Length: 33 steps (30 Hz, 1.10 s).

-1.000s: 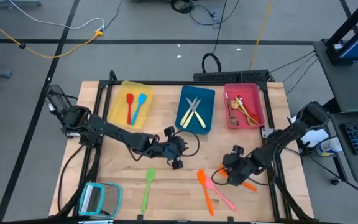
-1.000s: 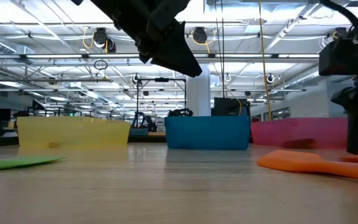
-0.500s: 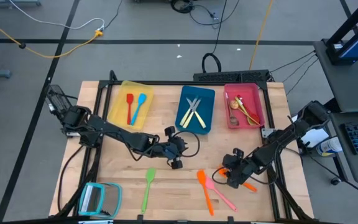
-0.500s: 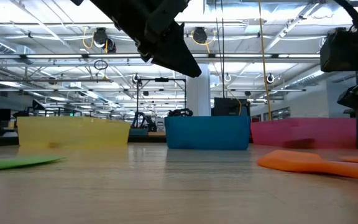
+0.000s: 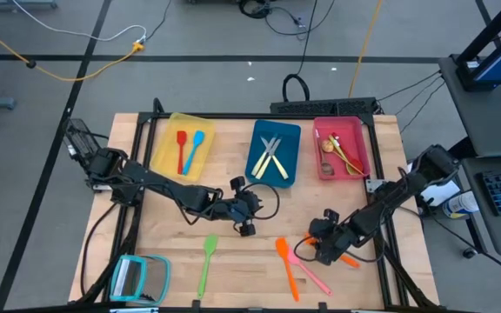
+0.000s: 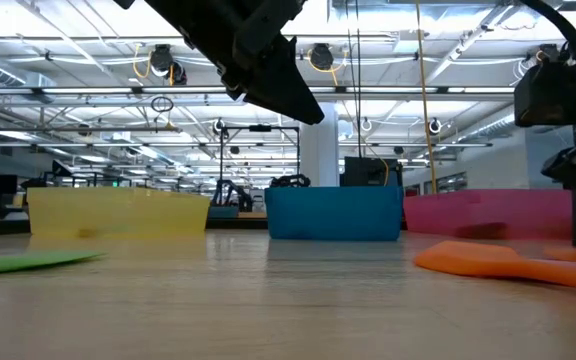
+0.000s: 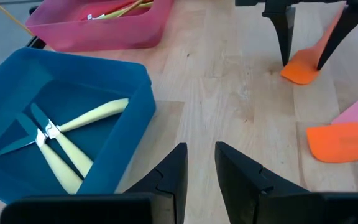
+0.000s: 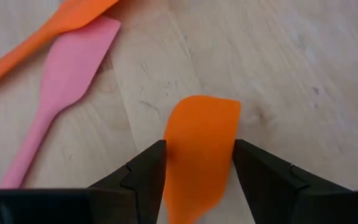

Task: Pick & Place Kitchen Items
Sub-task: Put the right orange spatula into the yellow bin

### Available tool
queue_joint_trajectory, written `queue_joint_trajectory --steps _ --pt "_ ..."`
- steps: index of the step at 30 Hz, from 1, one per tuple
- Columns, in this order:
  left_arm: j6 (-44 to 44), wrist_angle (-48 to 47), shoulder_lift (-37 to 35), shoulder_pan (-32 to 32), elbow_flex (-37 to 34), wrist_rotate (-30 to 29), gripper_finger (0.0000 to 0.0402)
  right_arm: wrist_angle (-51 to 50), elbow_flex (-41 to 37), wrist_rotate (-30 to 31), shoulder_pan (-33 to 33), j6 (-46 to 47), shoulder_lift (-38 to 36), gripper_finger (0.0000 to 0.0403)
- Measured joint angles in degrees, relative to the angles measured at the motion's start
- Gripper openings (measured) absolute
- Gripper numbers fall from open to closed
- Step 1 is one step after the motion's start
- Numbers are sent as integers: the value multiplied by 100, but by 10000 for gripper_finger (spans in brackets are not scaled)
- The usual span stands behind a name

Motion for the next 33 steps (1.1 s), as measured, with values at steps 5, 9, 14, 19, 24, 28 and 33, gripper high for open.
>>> queue_joint_trajectory --steps 5,9,14,19,24,28,33 --pt "-2 -4 0 0 0 0 88 -254 -2 34 1 -3 42 183" --pt "-2 -4 0 0 0 0 88 -290 -6 76 2 6 46 183" --pt "-40 -4 0 0 0 0 88 -311 -14 81 1 12 51 166" --pt "-44 -4 0 0 0 2 88 -309 -17 53 -2 40 49 107" --pt "-81 -4 0 -2 0 4 88 -161 -24 -212 -7 120 57 64" --pt "-81 -4 0 -2 0 6 88 184 -25 -214 -2 -55 55 41" --pt "-78 -4 0 -2 0 59 88 576 -39 -224 -4 -537 -45 16"
